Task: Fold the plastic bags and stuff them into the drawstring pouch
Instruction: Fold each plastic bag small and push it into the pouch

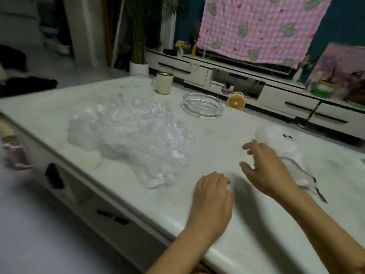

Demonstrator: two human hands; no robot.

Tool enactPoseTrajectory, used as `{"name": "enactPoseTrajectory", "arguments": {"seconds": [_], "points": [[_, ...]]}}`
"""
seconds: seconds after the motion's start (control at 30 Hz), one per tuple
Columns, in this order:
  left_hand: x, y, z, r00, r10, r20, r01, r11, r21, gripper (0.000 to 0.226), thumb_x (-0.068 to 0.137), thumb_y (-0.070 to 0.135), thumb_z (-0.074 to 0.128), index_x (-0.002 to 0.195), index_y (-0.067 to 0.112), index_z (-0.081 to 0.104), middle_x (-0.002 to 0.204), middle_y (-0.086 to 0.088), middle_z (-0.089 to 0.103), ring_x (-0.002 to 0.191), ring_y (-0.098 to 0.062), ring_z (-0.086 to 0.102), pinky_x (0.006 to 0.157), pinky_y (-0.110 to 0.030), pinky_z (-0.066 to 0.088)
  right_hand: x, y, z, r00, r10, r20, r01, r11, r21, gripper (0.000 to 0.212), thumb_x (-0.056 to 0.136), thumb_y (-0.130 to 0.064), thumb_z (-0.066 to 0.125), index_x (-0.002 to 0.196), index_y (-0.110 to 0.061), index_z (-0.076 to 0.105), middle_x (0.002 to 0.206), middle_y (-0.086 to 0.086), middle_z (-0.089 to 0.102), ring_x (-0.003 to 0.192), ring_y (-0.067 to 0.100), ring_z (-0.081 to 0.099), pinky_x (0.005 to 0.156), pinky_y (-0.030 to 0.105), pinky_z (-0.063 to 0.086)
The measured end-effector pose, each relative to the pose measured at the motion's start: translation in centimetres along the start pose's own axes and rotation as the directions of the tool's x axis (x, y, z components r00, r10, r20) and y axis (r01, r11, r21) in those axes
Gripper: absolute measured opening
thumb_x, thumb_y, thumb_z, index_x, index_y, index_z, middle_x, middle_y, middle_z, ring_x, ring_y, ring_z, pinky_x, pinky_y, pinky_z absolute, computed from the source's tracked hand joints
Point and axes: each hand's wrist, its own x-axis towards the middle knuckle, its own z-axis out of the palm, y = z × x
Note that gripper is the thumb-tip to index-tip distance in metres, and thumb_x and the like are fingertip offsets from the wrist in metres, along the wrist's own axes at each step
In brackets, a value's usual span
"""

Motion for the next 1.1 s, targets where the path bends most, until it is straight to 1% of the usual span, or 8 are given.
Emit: {"name": "enactPoseTrajectory", "arguments": {"seconds": [0.13, 0.23, 0.33, 0.43, 0.53, 0.77, 0.97, 1.1], "points": [[-4.5, -3.1, -4.8, 0.966, -0.133, -0.220, 0.137, 0.991, 0.002, 0.020, 0.085, 0.012, 0.038, 0.100, 0.019, 0.050, 0.103, -0.005, 0.061, 0.099, -0.016, 0.050, 0.087, -0.030, 0.038, -1.6, -6.4, 4.0, 0.938, -0.300, 0.173, 0.217, 0.898, 0.384, 0.052, 0.085, -0.024, 0.067, 0.131, -0.015, 0.044, 0.127, 0.007, 0.048, 0.105, 0.012, 0.047, 0.083, 0.012, 0.034], [-8.1, -5.5, -6.9, 0.964, -0.157, -0.216, 0.173, 0.983, 0.056, 0.017, 0.094, 0.022, 0.033, 0.104, 0.019, 0.047, 0.119, 0.000, 0.048, 0.108, -0.018, 0.047, 0.088, -0.035, 0.038, -2.2, -9.2, 5.9, 0.895, -0.390, 0.217, 0.312, 0.894, 0.321, 0.079, 0.080, -0.038, 0.070, 0.144, -0.020, 0.028, 0.144, 0.007, 0.031, 0.127, 0.023, 0.037, 0.104, 0.028, 0.031], [-8.9, -5.4, -8.4, 0.957, -0.237, -0.168, 0.240, 0.971, -0.004, 0.022, 0.098, 0.038, 0.027, 0.111, 0.029, 0.042, 0.122, 0.006, 0.046, 0.108, -0.016, 0.053, 0.087, -0.036, 0.047, -2.1, -10.3, 6.5, 0.927, -0.346, 0.146, 0.320, 0.931, 0.173, 0.072, 0.087, -0.035, 0.061, 0.147, -0.021, 0.023, 0.146, 0.009, 0.029, 0.127, 0.027, 0.037, 0.104, 0.032, 0.030], [-7.7, -4.0, -9.0, 0.945, -0.294, -0.141, 0.293, 0.956, -0.028, 0.026, 0.087, 0.031, 0.033, 0.110, 0.039, 0.040, 0.114, 0.001, 0.055, 0.100, -0.003, 0.045, 0.085, -0.033, 0.046, -1.8, -10.6, 6.7, 0.936, -0.334, 0.108, 0.316, 0.936, 0.154, 0.049, 0.092, -0.024, 0.053, 0.138, -0.019, 0.039, 0.133, 0.009, 0.043, 0.116, 0.026, 0.044, 0.093, 0.031, 0.032], [-6.1, -3.3, -9.6, 0.936, -0.340, -0.090, 0.334, 0.940, -0.074, 0.029, 0.084, 0.033, 0.031, 0.112, 0.035, 0.043, 0.118, -0.005, 0.053, 0.108, -0.014, 0.048, 0.091, -0.040, 0.044, -1.5, -10.8, 6.5, 0.923, -0.376, 0.083, 0.373, 0.926, 0.053, 0.022, 0.092, -0.014, 0.047, 0.111, -0.011, 0.059, 0.109, 0.010, 0.055, 0.100, 0.028, 0.050, 0.080, 0.033, 0.033], [-3.7, -4.3, -12.2, 0.967, -0.241, -0.081, 0.244, 0.970, 0.023, 0.024, 0.095, 0.008, 0.046, 0.116, 0.012, 0.056, 0.122, 0.010, 0.044, 0.116, -0.001, 0.033, 0.102, -0.027, 0.030, -3.7, -5.7, 3.6, 0.866, -0.497, -0.054, 0.500, 0.864, 0.059, 0.017, 0.062, 0.005, 0.067, 0.071, -0.009, 0.061, 0.073, 0.012, 0.058, 0.062, 0.033, 0.053, 0.051, 0.035, 0.042], [-2.7, -2.4, -10.7, 0.979, -0.119, 0.164, 0.108, 0.991, 0.077, 0.057, 0.090, 0.042, 0.020, 0.128, 0.015, 0.054, 0.140, 0.002, 0.047, 0.135, -0.012, 0.032, 0.110, -0.022, 0.018, -7.2, 0.0, 0.8, 0.862, -0.500, -0.077, 0.498, 0.866, -0.046, 0.034, 0.048, 0.010, 0.073, 0.067, -0.015, 0.060, 0.072, 0.005, 0.059, 0.057, 0.028, 0.054, 0.047, 0.030, 0.043], [-2.2, -0.2, -8.1, 0.889, -0.039, 0.456, -0.039, 0.986, 0.159, 0.052, 0.097, 0.041, 0.021, 0.139, 0.019, 0.043, 0.149, 0.002, 0.036, 0.141, -0.013, 0.023, 0.113, -0.019, 0.006, -10.1, 4.6, 0.0, 0.933, -0.359, -0.039, 0.360, 0.933, 0.010, 0.039, 0.045, 0.014, 0.071, 0.063, -0.018, 0.059, 0.074, 0.003, 0.060, 0.060, 0.028, 0.056, 0.048, 0.030, 0.041]]}}
